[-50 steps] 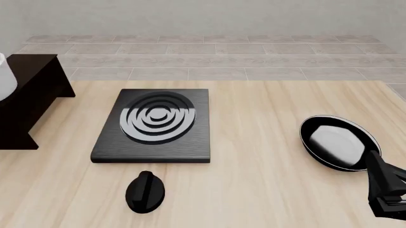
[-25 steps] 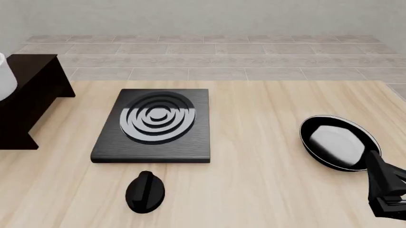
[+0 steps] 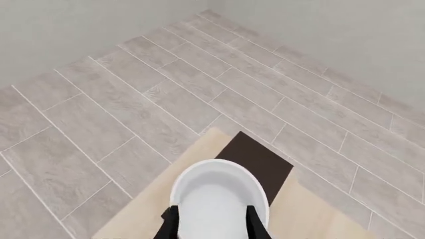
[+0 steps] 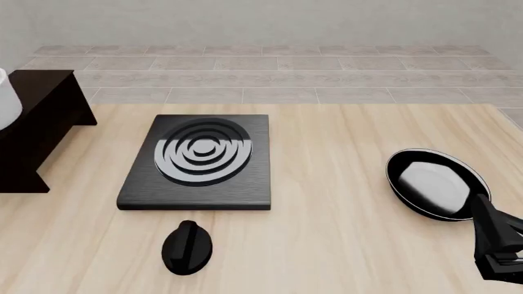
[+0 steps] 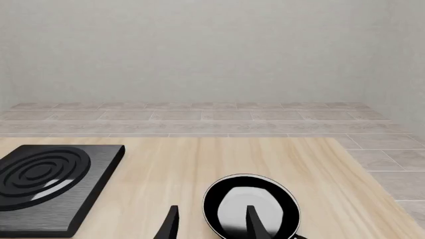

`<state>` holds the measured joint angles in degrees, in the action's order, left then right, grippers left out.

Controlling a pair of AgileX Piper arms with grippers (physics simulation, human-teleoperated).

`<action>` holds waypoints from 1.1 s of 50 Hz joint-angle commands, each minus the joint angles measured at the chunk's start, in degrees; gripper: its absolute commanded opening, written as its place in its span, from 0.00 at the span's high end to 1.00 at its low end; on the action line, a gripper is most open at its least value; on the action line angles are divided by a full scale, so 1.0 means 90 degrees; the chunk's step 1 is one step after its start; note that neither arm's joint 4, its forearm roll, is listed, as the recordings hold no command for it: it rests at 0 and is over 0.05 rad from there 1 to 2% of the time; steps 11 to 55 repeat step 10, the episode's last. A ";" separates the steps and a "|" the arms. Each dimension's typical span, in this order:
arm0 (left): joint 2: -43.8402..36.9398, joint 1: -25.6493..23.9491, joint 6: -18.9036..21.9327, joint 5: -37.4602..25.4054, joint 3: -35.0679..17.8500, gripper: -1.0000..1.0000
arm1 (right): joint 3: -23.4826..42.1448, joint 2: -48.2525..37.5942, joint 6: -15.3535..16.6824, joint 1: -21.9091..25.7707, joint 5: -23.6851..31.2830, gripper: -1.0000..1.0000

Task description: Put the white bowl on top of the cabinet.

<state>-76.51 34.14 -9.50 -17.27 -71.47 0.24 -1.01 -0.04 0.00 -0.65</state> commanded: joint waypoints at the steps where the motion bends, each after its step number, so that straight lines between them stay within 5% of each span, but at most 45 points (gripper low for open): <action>1: 0.0435 -0.0208 -0.0121 -0.0164 0.0175 0.00 | 0.0000 0.0000 0.0000 0.0000 0.0000 0.00; 10: 0.0900 -0.0563 -0.0222 -0.0313 0.0395 0.00 | 0.0000 -0.0001 -0.0001 0.0002 -0.0001 0.00; 55: 0.0900 -0.0563 -0.0222 -0.0313 0.0395 0.00 | 0.0000 -0.0001 -0.0001 0.0002 -0.0001 0.00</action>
